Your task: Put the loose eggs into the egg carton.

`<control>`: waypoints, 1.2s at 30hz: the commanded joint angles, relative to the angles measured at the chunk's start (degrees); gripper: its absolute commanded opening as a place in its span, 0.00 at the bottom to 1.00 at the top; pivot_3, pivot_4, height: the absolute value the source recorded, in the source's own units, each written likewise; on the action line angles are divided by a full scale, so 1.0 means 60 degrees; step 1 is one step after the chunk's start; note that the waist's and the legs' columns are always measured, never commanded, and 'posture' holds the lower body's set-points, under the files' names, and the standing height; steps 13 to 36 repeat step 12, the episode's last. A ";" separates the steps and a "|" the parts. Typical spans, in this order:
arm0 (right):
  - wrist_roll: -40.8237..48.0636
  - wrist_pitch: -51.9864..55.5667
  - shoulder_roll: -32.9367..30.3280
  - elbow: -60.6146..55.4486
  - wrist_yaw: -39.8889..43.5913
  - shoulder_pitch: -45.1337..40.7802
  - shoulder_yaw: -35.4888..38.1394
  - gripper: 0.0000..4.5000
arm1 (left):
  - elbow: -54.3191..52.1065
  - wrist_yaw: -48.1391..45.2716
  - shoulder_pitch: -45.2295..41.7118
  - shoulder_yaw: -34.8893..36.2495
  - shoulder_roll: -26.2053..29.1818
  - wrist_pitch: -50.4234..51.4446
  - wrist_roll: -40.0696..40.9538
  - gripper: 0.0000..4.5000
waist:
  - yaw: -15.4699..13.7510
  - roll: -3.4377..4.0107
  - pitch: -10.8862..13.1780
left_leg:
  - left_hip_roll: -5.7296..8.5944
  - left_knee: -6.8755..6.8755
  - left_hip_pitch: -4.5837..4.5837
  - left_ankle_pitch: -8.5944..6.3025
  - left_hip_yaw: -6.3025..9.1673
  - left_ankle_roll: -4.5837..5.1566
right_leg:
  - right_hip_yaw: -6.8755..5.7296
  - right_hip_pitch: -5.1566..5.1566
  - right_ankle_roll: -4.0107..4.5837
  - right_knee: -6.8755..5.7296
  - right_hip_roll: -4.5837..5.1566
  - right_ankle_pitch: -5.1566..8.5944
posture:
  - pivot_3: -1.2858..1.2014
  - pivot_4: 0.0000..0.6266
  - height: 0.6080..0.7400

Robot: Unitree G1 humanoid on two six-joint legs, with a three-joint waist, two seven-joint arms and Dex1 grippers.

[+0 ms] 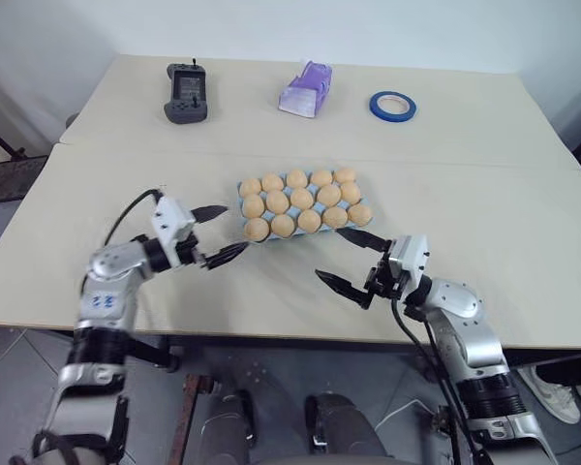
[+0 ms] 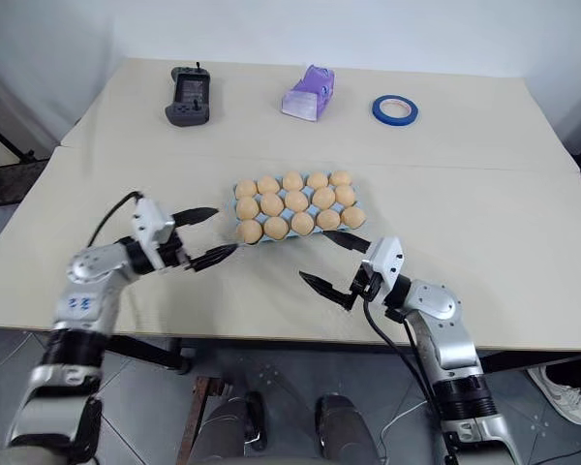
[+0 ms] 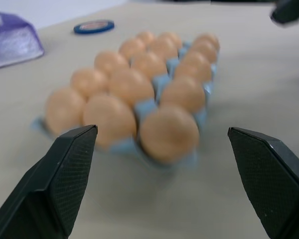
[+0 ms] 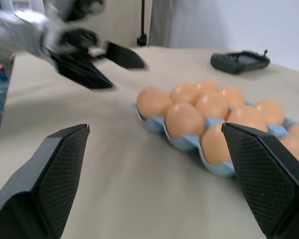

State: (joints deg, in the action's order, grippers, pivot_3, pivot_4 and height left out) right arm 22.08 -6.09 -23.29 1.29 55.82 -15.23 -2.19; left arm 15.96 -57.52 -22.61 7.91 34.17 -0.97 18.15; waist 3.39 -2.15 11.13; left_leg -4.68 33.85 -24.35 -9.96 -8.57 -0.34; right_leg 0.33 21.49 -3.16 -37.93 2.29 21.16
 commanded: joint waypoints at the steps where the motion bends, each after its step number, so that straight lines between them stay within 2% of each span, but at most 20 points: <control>1: 0.0260 -0.0089 -0.0342 -0.0042 0.0297 -0.0022 0.0414 1.00 | -0.1233 -0.0321 0.0893 0.0581 0.0637 0.0609 0.0624 1.00 | 0.0006 0.0000 0.0000 | 0.0001 -0.0003 0.0000 -0.0002 0.0000 -0.0001 | 0.0000 -0.0004 0.0001 0.0004 0.0006 0.0000 | 0.52 0.24 1.00; 4: 0.0276 -0.0282 -0.0574 0.0540 0.0476 -0.0119 0.0745 1.00 | -0.2461 0.0350 0.2118 0.1128 0.0905 0.1290 0.0713 1.00 | 0.0014 0.0001 0.0000 | 0.0005 -0.0014 0.0004 -0.0007 0.0002 0.0002 | 0.0000 -0.0008 0.0006 0.0016 0.0023 0.0002 | 0.52 0.24 1.00; 8: 0.0265 -0.0511 -0.0561 0.1064 0.0599 -0.0264 0.0915 1.00 | -0.3283 0.0901 0.2755 0.1300 0.0639 0.1406 0.0782 1.00 | -0.0044 0.0001 0.0000 | 0.0012 -0.0036 0.0003 -0.0008 0.0014 0.0002 | -0.0007 -0.0006 0.0019 0.0035 0.0032 0.0008 | 0.52 0.24 1.00; 12: 0.0216 -0.0867 -0.0525 0.1656 0.0818 -0.0368 0.0974 1.00 | -0.3599 0.1457 0.2955 0.1192 0.0259 0.1317 0.0610 1.00 | -0.0013 0.0004 -0.0002 | 0.0014 -0.0047 0.0003 -0.0007 0.0011 0.0001 | -0.0006 -0.0006 0.0023 0.0037 0.0033 0.0009 | 0.52 0.24 1.00; 36: 0.0216 -0.0867 -0.0525 0.1656 0.0818 -0.0368 0.0974 1.00 | -0.3599 0.1457 0.2955 0.1192 0.0259 0.1317 0.0610 1.00 | -0.0013 0.0004 -0.0002 | 0.0014 -0.0047 0.0003 -0.0007 0.0011 0.0001 | -0.0006 -0.0006 0.0023 0.0037 0.0033 0.0009 | 0.52 0.24 1.00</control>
